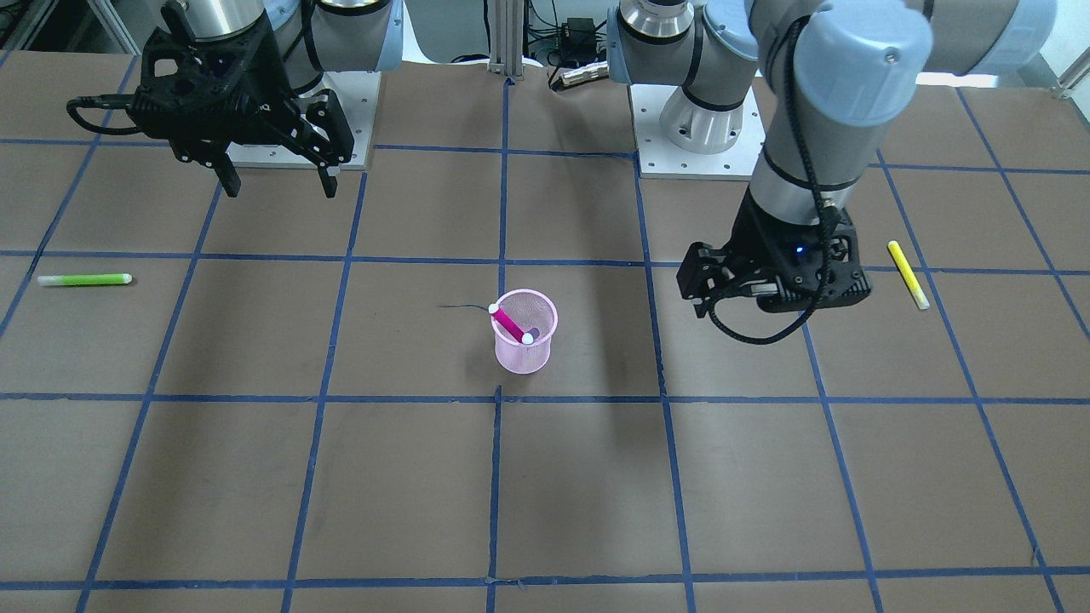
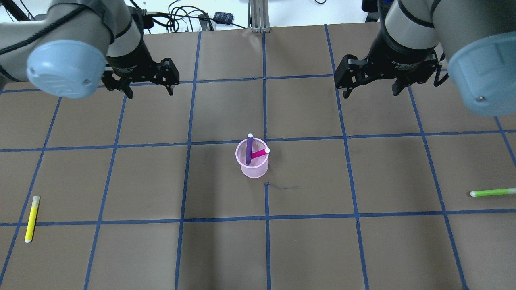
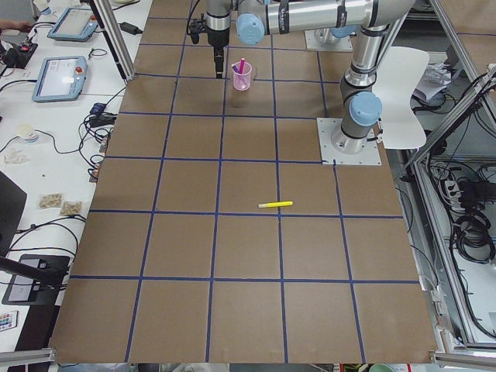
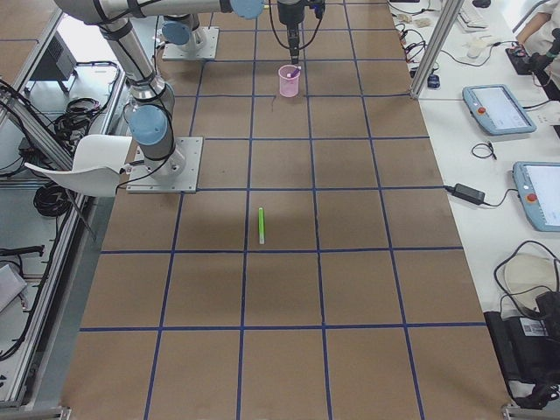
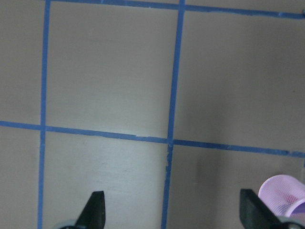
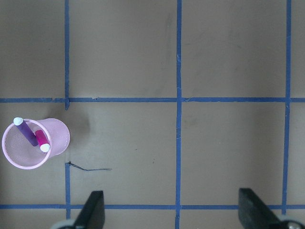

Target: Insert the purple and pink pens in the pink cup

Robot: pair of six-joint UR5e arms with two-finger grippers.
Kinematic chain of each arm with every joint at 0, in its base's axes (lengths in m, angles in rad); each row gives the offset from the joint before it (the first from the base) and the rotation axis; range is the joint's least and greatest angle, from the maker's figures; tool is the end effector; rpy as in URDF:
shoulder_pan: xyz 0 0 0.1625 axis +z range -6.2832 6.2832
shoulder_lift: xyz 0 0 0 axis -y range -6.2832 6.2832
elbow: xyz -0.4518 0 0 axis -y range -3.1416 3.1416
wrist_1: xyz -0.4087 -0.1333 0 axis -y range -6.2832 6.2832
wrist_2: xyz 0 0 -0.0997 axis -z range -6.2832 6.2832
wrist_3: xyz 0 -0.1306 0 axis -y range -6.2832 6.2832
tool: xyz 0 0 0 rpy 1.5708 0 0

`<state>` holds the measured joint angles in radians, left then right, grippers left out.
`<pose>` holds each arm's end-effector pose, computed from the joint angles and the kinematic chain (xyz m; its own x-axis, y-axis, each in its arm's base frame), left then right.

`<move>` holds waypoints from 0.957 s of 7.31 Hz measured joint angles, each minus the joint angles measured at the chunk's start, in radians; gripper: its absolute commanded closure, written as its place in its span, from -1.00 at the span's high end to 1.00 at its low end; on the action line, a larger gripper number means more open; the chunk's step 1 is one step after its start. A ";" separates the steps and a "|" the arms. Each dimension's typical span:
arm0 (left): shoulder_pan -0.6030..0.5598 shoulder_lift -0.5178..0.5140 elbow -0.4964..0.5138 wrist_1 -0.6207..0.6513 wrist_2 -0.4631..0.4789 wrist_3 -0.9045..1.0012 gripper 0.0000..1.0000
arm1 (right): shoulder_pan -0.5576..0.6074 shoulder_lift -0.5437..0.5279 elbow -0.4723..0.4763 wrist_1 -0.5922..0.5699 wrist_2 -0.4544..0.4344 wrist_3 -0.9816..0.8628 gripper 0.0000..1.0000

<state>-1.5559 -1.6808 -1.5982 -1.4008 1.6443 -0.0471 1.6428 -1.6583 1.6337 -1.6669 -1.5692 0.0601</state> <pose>-0.1154 -0.5601 0.4287 -0.9953 -0.0643 -0.0718 -0.0618 0.9974 -0.0360 0.1680 -0.4729 0.5050 -0.9999 -0.0125 -0.0088 -0.0114 0.9927 -0.1201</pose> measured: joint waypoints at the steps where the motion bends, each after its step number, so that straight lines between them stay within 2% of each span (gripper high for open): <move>1: 0.026 0.040 0.002 -0.060 -0.007 0.069 1.00 | 0.000 0.000 0.000 0.000 0.000 0.000 1.00; 4: 0.043 0.123 -0.009 -0.148 -0.083 0.117 1.00 | 0.000 0.000 0.000 0.000 0.000 0.000 1.00; 7: 0.051 0.121 -0.017 -0.146 -0.099 0.117 1.00 | 0.000 0.000 0.000 0.000 0.000 0.000 1.00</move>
